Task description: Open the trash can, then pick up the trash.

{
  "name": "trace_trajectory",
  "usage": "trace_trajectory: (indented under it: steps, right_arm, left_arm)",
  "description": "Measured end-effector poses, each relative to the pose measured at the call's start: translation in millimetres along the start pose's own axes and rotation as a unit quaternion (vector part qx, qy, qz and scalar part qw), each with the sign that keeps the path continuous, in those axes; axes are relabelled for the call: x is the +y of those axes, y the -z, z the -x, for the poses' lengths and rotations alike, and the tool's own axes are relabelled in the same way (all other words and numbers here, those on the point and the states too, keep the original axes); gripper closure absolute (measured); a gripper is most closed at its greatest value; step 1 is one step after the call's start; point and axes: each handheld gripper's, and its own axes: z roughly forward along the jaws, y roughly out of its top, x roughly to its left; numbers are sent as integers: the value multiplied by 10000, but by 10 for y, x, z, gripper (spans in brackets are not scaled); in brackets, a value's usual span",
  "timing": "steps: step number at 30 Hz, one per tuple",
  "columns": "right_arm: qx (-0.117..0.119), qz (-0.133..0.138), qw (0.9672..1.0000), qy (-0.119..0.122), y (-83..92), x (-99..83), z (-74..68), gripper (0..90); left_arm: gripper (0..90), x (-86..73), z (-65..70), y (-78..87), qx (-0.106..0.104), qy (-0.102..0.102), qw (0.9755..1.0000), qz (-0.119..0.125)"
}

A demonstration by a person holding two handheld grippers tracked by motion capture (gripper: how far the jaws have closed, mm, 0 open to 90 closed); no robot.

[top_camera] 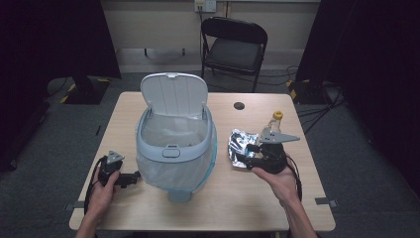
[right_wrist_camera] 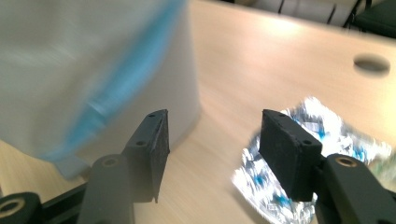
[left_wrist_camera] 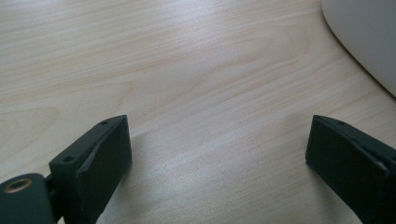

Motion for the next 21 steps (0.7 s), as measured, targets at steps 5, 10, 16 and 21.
trace_trajectory:
  steps: [5, 10, 16, 21]
  right_arm:
    - [-334, -163, 9990, -233, -126, -209, 182, 461]
    - [-613, -459, 9959, -489, -295, -461, 416, 502]
    - [-909, -732, 9920, -478, -468, -609, 547, 504]
    - [-998, -845, 9906, -408, -545, -700, 600, 468]
  left_arm:
    - [66, 0, 0, 0, -2, 0, 10000, -1]
    - [65, 0, -2, -2, -27, 4, 10000, 9]
    - [65, 0, -3, -2, -28, 1, 10000, 7]
    - [65, 0, -2, -2, -28, 8, 10000, 12]
